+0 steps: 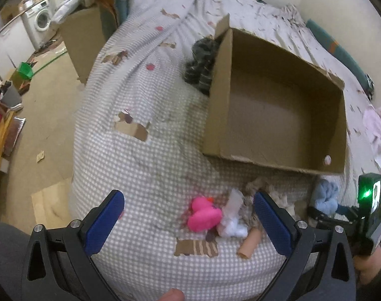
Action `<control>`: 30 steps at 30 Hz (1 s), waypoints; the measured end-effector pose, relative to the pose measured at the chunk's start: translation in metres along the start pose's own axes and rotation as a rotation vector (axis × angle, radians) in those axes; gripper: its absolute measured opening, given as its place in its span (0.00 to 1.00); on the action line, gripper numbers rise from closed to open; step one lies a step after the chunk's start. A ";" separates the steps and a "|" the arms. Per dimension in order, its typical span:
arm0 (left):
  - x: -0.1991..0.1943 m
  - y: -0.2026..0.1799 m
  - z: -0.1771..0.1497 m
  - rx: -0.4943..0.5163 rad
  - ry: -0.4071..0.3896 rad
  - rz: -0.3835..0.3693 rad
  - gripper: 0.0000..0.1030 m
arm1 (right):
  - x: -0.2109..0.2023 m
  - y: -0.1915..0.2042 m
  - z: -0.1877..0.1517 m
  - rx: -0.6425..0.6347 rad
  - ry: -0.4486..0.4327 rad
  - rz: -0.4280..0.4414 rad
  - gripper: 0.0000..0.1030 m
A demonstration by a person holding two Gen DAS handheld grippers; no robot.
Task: Organize soft objects
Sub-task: 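Grasp the pink rubber duck with the left tool while the right tool grasps the blue scrunchie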
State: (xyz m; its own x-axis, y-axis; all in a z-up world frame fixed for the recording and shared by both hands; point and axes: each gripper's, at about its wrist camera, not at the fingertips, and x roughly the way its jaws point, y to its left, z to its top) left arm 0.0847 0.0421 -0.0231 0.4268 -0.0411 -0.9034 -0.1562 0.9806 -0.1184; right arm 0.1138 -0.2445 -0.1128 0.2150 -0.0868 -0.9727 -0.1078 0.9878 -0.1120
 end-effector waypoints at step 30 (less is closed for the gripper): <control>0.062 0.017 -0.008 -0.106 0.232 -0.045 0.88 | -0.091 -0.013 -0.030 0.118 -0.311 0.434 0.25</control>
State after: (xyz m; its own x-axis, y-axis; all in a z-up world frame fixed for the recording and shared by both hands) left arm 0.1010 0.0547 -0.0845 0.2215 -0.1394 -0.9651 -0.2394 0.9516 -0.1924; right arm 0.0662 -0.2531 -0.0288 0.4534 0.3569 -0.8167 -0.1449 0.9337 0.3275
